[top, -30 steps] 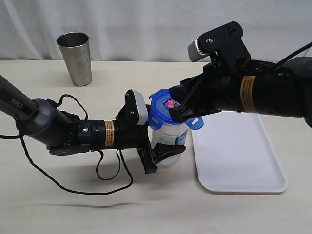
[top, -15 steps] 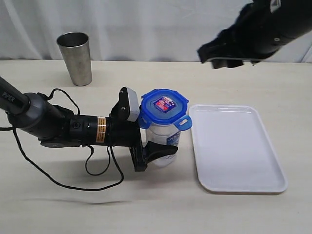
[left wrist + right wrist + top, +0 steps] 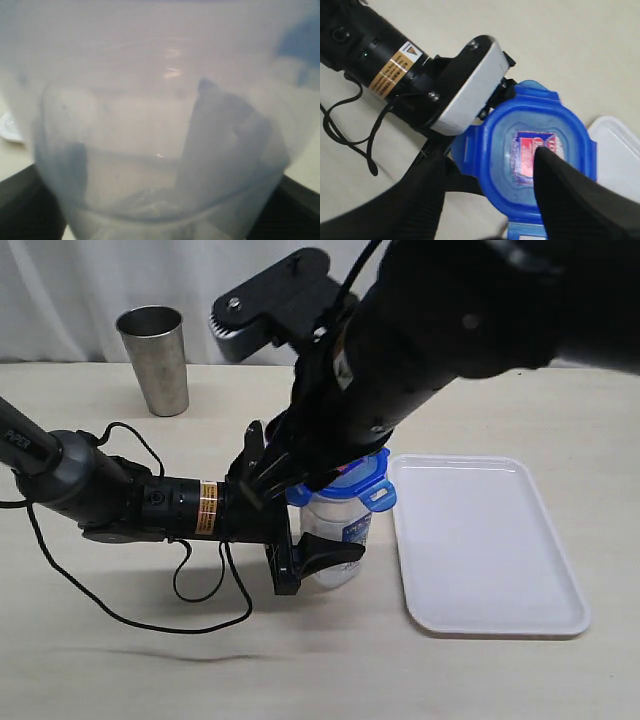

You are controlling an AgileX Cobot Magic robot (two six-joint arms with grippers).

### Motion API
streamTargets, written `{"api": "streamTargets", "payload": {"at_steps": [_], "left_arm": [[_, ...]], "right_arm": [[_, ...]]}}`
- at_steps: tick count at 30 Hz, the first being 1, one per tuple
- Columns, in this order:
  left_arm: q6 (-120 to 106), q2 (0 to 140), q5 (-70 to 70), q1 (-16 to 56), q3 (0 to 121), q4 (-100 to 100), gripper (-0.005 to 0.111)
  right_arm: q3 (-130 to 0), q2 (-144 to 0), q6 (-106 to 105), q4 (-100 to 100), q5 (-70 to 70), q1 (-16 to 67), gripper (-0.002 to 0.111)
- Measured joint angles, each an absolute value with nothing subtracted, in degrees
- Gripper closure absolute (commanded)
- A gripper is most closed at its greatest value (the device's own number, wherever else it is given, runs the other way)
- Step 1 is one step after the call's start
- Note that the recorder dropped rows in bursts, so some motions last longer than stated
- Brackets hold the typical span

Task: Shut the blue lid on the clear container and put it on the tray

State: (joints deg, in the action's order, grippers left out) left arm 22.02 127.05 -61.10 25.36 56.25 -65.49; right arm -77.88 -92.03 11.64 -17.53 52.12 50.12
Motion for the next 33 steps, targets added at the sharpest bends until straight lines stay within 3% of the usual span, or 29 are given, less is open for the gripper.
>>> {"api": "streamTargets", "payload": {"at_steps": [25, 29, 33], "left_arm": [[23.60, 127.05, -61.25, 25.26, 56.25, -65.24, 0.107], [23.60, 127.05, -61.25, 25.15, 56.25, -65.24, 0.107], [23.74, 127.05, -61.25, 24.91, 56.25, -64.75, 0.107]], "right_arm": [[-78.54, -101.04, 19.69, -29.87, 53.68, 52.40, 0.057], [-78.63, -101.26, 19.46, -30.24, 54.28, 52.73, 0.065], [-78.88, -101.51, 18.70, -30.57, 55.09, 52.86, 0.066]]}}
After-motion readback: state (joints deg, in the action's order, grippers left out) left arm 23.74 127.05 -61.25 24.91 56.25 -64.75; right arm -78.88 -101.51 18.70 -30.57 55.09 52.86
